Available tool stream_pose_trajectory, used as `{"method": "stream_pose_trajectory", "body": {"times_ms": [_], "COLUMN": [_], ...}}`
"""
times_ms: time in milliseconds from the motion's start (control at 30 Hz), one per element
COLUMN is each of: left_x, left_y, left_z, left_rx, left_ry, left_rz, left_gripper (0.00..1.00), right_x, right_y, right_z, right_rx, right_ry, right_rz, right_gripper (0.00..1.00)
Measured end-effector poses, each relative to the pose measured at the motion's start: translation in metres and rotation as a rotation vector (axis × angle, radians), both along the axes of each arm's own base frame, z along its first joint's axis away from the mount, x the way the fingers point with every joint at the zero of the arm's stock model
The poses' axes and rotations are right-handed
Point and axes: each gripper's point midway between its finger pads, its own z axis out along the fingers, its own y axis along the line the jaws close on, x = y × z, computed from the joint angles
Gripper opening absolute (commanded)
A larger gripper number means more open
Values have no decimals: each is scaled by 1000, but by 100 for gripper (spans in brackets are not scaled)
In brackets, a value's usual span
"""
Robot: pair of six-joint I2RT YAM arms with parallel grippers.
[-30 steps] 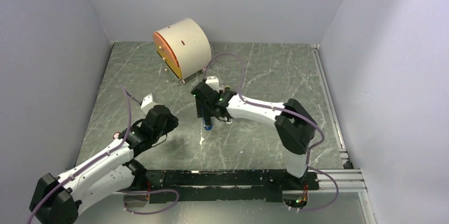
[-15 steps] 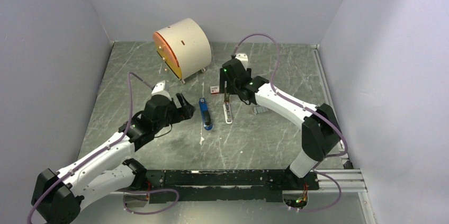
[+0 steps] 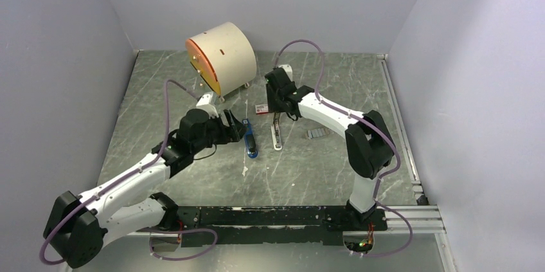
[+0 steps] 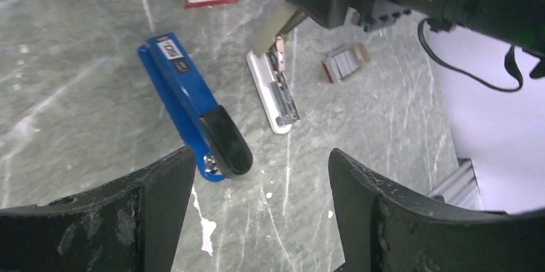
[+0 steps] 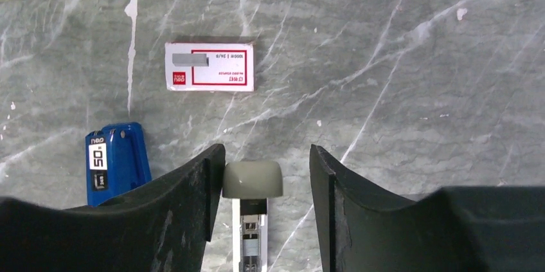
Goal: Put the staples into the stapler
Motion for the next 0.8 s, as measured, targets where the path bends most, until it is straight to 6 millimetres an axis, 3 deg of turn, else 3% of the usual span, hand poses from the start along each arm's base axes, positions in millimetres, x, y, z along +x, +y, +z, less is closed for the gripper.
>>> {"method": "stream_pose_trajectory", "body": {"times_ms": [167, 300, 433, 600, 800], "left_x": [1, 2, 1, 3, 3], "left_y": [-27, -47, -53, -60, -61], "left_z": [1, 2, -7, -13, -28], "left_rx": [-8, -25, -19, -15, 5], "left_ry": [35, 50, 83, 113, 165], "left_rz": [-124, -211, -243, -264, -262], "left_gripper": [76, 76, 75, 75, 75], "right_x": [6, 8, 8, 6, 0], "right_y": [-4, -3, -3, -2, 0], "right_z": [4, 5, 4, 4, 0], "right_rx": [-2, -7, -7, 1, 7], "right_ry": [-10, 2, 11, 27, 57], "right_rz": [-5, -4, -2, 8, 26], "right_gripper": [40, 39, 39, 51, 47]}}
